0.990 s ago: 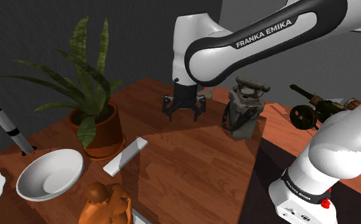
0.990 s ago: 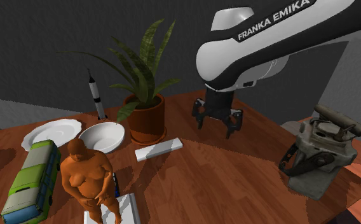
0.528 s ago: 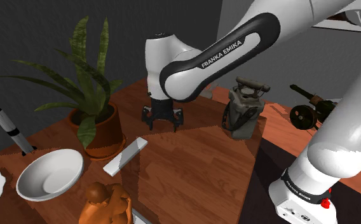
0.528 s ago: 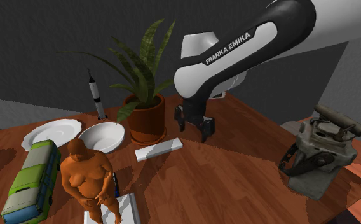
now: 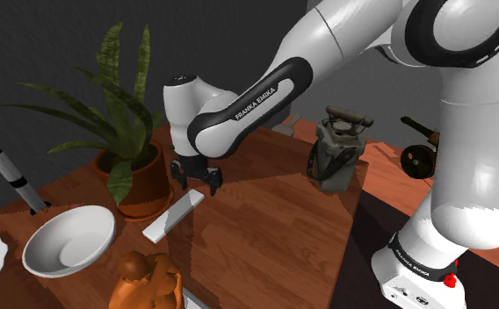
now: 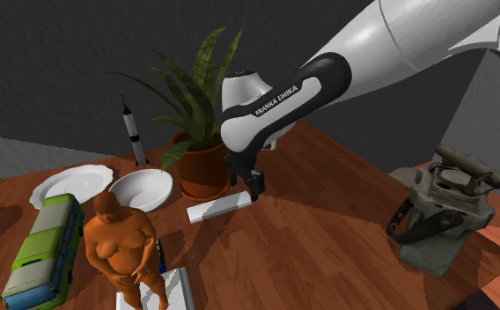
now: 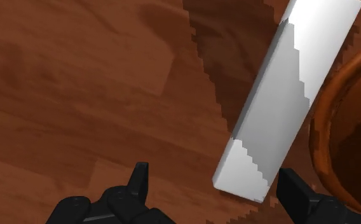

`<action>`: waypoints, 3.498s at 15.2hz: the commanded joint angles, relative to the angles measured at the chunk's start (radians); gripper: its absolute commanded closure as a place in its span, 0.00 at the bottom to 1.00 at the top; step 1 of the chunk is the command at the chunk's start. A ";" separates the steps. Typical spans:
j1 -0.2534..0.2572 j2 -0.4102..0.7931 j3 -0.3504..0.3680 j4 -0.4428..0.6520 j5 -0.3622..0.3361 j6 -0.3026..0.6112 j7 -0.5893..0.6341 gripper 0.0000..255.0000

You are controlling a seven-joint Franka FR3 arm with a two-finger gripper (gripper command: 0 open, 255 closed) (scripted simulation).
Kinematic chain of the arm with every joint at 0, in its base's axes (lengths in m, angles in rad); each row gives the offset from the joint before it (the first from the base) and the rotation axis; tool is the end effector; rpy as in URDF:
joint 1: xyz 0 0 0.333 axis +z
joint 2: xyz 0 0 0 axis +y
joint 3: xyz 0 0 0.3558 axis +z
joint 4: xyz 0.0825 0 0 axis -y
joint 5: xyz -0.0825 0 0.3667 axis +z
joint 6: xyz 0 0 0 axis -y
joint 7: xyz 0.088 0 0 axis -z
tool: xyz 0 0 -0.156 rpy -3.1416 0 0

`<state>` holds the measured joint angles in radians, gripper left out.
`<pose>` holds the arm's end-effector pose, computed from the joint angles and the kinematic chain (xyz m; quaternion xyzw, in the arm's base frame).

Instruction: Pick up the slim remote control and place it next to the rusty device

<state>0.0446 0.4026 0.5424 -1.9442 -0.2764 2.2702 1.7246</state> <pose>0.5293 0.3129 0.2991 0.8795 -0.4760 0.0018 0.0036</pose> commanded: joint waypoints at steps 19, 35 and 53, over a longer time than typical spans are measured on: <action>0.087 0.301 -0.064 0.252 -0.141 0.005 0.179 0.00; 0.073 0.258 -0.044 0.252 -0.120 -0.037 0.166 1.00; 0.041 0.127 0.010 0.303 -0.042 -0.206 0.119 1.00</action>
<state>0.0840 0.5371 0.5478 -1.6506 -0.3220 2.0732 1.8447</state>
